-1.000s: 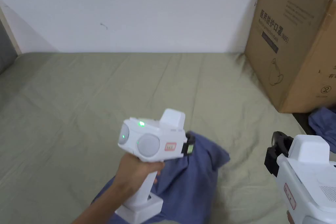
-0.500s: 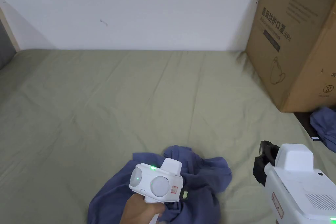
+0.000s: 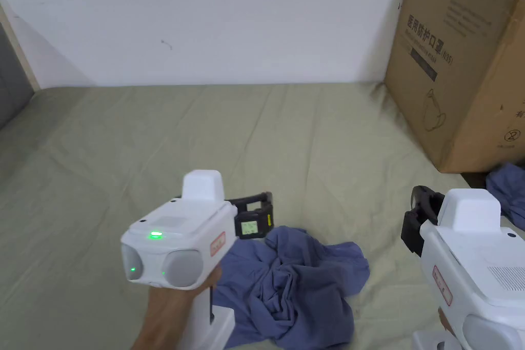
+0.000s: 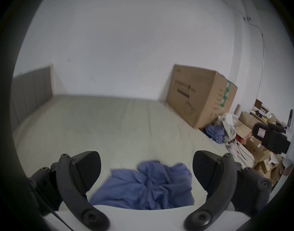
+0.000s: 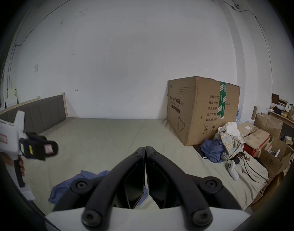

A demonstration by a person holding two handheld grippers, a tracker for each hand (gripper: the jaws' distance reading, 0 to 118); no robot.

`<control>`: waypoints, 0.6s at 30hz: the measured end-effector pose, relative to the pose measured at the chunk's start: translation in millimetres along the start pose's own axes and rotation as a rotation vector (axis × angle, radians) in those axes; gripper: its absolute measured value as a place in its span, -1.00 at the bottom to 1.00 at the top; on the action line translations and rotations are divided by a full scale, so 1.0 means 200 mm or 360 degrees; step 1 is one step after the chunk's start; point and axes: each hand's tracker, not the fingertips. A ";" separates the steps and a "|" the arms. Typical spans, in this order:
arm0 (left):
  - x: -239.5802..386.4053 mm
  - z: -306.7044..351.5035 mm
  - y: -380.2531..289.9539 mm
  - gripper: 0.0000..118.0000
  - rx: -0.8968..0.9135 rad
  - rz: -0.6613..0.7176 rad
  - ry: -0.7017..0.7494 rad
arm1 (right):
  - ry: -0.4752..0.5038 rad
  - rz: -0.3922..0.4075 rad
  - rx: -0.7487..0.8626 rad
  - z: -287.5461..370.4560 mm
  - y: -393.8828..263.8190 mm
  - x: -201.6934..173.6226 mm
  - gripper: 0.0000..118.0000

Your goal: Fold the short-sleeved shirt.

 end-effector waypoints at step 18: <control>-0.29 0.22 -0.01 -1.00 0.0357 -0.0094 0.0400 | 0.0050 0.0022 0.0108 0.03 0.09 -0.09 -1.00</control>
